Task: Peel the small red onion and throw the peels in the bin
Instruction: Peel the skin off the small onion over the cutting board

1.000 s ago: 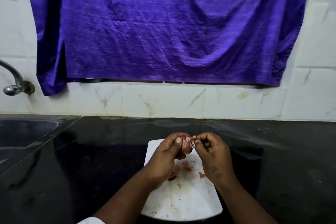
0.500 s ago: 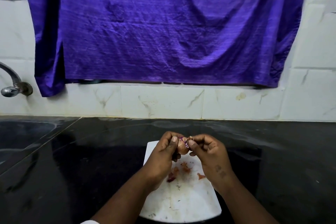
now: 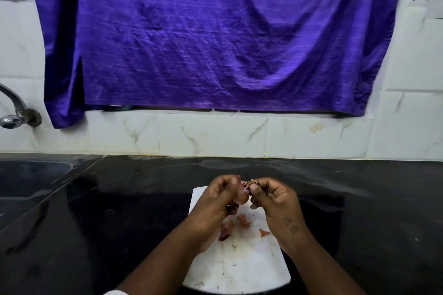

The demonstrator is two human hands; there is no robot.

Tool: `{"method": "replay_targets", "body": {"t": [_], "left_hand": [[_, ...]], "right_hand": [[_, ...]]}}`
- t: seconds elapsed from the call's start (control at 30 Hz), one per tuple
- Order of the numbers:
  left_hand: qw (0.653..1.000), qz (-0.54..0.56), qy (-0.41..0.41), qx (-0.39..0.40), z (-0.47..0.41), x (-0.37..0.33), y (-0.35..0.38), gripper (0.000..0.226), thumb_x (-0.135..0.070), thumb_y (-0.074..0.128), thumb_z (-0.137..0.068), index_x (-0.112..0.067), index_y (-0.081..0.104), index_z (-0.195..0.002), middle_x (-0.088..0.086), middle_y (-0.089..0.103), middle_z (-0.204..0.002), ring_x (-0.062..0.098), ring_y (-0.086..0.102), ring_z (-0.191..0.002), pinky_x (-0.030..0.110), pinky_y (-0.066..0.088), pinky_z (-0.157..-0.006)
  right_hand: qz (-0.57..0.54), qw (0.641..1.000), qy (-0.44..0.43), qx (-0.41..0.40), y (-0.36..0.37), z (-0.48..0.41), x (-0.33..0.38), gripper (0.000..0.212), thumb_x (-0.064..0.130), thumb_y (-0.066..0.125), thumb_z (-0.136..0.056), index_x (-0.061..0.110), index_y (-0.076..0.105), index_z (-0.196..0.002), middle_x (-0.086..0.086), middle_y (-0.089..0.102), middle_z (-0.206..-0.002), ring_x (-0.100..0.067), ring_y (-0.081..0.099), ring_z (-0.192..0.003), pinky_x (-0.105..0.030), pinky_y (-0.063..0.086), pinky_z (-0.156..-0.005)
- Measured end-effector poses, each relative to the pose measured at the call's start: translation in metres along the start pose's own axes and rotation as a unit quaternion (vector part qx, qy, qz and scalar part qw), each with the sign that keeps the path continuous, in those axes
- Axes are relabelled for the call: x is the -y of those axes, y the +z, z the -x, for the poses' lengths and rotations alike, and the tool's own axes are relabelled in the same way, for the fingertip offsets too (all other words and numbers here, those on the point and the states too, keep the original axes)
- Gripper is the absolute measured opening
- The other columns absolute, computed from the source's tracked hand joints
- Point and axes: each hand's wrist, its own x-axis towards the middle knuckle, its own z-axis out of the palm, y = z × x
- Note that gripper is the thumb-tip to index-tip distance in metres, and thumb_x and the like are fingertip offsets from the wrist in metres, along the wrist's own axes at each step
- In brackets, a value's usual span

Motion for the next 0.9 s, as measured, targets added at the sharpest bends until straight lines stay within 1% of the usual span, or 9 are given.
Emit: {"method": "replay_targets", "body": {"t": [0.1,0.2,0.3,0.47,0.53,0.63,0.67,0.8,0.9], "left_hand": [[0.998,-0.049,0.043,-0.025,-0.0017,0.0076,-0.0027,0.045,-0.03,0.082,-0.085,-0.026,0.058,-0.123,-0.002,0.071,-0.116,0.015,0.068,-0.105,0.025,0.056,-0.082],[0.996,-0.053,0.065,-0.041,-0.0033,0.0072,-0.0045,0.03,-0.023,0.076,-0.093,-0.022,0.065,-0.12,-0.002,0.074,-0.117,0.023,0.069,-0.112,0.028,0.058,-0.083],[0.998,-0.029,0.057,-0.011,-0.0043,0.0041,-0.0067,0.028,-0.023,0.068,-0.098,-0.023,0.069,-0.125,-0.001,0.076,-0.122,0.02,0.07,-0.116,0.029,0.057,-0.087],[0.998,-0.052,0.036,0.006,-0.0041,0.0015,-0.0075,0.026,-0.024,0.06,-0.103,-0.024,0.068,-0.128,-0.003,0.076,-0.12,0.005,0.071,-0.104,0.031,0.052,-0.092],[0.997,-0.066,0.03,0.012,-0.0044,0.0006,-0.009,0.026,-0.025,0.057,-0.105,-0.024,0.067,-0.129,-0.004,0.076,-0.12,0.002,0.07,-0.102,0.029,0.052,-0.092],[0.996,-0.087,0.03,0.014,-0.0036,0.0008,-0.0093,0.026,-0.027,0.054,-0.107,-0.024,0.067,-0.129,-0.003,0.074,-0.121,0.007,0.068,-0.106,0.03,0.054,-0.092],[0.995,-0.093,0.033,0.013,-0.0035,0.0011,-0.0091,0.026,-0.027,0.053,-0.107,-0.025,0.067,-0.129,-0.004,0.074,-0.122,0.009,0.068,-0.108,0.031,0.054,-0.093],[0.994,-0.105,0.044,-0.002,-0.0035,0.0036,-0.0084,0.024,-0.028,0.053,-0.107,-0.026,0.066,-0.127,-0.008,0.072,-0.121,0.015,0.066,-0.116,0.035,0.056,-0.096],[0.996,-0.087,0.025,0.002,-0.0022,0.0044,-0.0073,0.025,-0.027,0.051,-0.108,-0.023,0.066,-0.127,-0.002,0.071,-0.123,0.02,0.064,-0.116,0.043,0.055,-0.101]], "right_hand": [[0.003,1.0,-0.004,-0.005,-0.0013,-0.0008,0.0001,0.007,0.018,0.072,-0.093,0.017,0.077,-0.088,-0.011,0.077,-0.082,-0.022,0.069,-0.071,-0.045,0.058,-0.063],[-0.015,1.0,-0.008,0.005,0.0003,-0.0005,0.0025,0.008,0.013,0.071,-0.094,0.012,0.076,-0.088,-0.005,0.076,-0.077,-0.014,0.067,-0.065,-0.037,0.058,-0.061],[-0.033,0.999,-0.013,0.012,0.0009,0.0008,0.0067,0.008,0.008,0.068,-0.094,0.007,0.074,-0.088,-0.002,0.073,-0.073,-0.011,0.062,-0.062,-0.025,0.054,-0.06],[0.004,1.0,0.009,0.026,0.0005,0.0038,0.0049,0.012,0.022,0.068,-0.097,0.015,0.073,-0.088,-0.006,0.066,-0.074,-0.014,0.055,-0.063,-0.045,0.043,-0.054],[0.002,1.0,0.007,0.023,0.0015,0.004,0.0049,0.012,0.021,0.067,-0.096,0.013,0.071,-0.088,0.0,0.065,-0.072,-0.009,0.054,-0.06,-0.039,0.043,-0.052],[0.002,1.0,-0.015,0.016,0.0039,0.0036,0.004,0.011,0.015,0.066,-0.097,0.008,0.069,-0.089,0.01,0.066,-0.069,0.002,0.055,-0.062,-0.016,0.047,-0.06],[0.003,1.0,-0.019,0.011,0.0044,0.0027,0.0025,0.011,0.015,0.066,-0.097,0.008,0.069,-0.089,0.011,0.066,-0.07,0.003,0.056,-0.064,-0.014,0.047,-0.062],[0.017,1.0,-0.012,0.005,0.0053,0.0025,0.0006,0.011,0.015,0.063,-0.099,0.007,0.067,-0.092,0.008,0.067,-0.072,0.005,0.059,-0.062,-0.01,0.047,-0.058],[0.015,1.0,0.007,-0.008,0.006,0.0045,0.0016,0.011,0.015,0.062,-0.1,0.007,0.068,-0.095,0.003,0.069,-0.076,0.005,0.06,-0.06,-0.014,0.047,-0.052]]}}
